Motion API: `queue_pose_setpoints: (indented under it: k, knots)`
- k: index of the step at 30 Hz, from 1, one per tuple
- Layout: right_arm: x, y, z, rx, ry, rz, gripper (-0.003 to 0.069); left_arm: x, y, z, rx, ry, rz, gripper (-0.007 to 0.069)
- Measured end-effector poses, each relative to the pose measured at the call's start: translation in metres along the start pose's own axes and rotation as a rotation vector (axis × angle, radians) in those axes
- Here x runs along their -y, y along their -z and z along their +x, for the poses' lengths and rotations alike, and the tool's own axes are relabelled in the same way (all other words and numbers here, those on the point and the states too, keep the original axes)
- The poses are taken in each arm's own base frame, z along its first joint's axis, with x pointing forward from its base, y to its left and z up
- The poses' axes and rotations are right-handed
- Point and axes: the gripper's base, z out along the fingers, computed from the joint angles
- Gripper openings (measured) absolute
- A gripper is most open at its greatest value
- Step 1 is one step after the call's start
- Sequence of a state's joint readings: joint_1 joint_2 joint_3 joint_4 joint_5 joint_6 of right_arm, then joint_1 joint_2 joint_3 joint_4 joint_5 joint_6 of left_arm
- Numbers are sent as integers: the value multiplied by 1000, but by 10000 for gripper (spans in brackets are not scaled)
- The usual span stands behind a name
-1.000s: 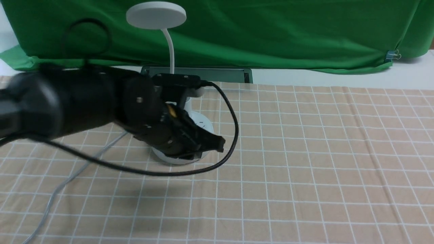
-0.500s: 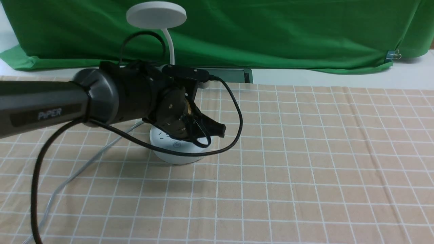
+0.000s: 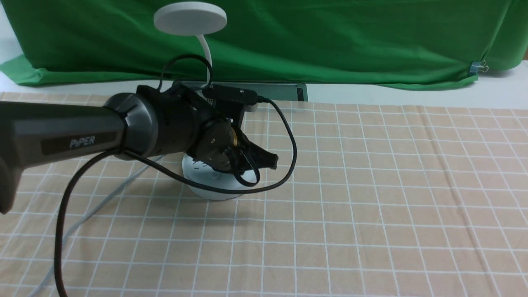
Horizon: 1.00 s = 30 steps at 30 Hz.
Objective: Turn on the table lamp on the light coffee tablecloth with your hand.
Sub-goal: 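Press the power button on the lamp base to turn the lamp on with the left gripper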
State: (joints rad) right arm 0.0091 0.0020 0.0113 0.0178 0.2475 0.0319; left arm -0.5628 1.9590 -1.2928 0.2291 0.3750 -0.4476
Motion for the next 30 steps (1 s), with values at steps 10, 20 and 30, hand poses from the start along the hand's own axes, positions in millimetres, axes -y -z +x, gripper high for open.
queue_pose_setpoints:
  k: [10,20,30]
  knots:
    - [0,0,0,0,0,0,238,0,0,-1,9,0,-2,1]
    - [0,0,0,0,0,0,238,-1,0,-2,20,-8,-5,1]
    - [0,0,0,0,-1,0,238,-13,-5,-1,3,21,-25,1]
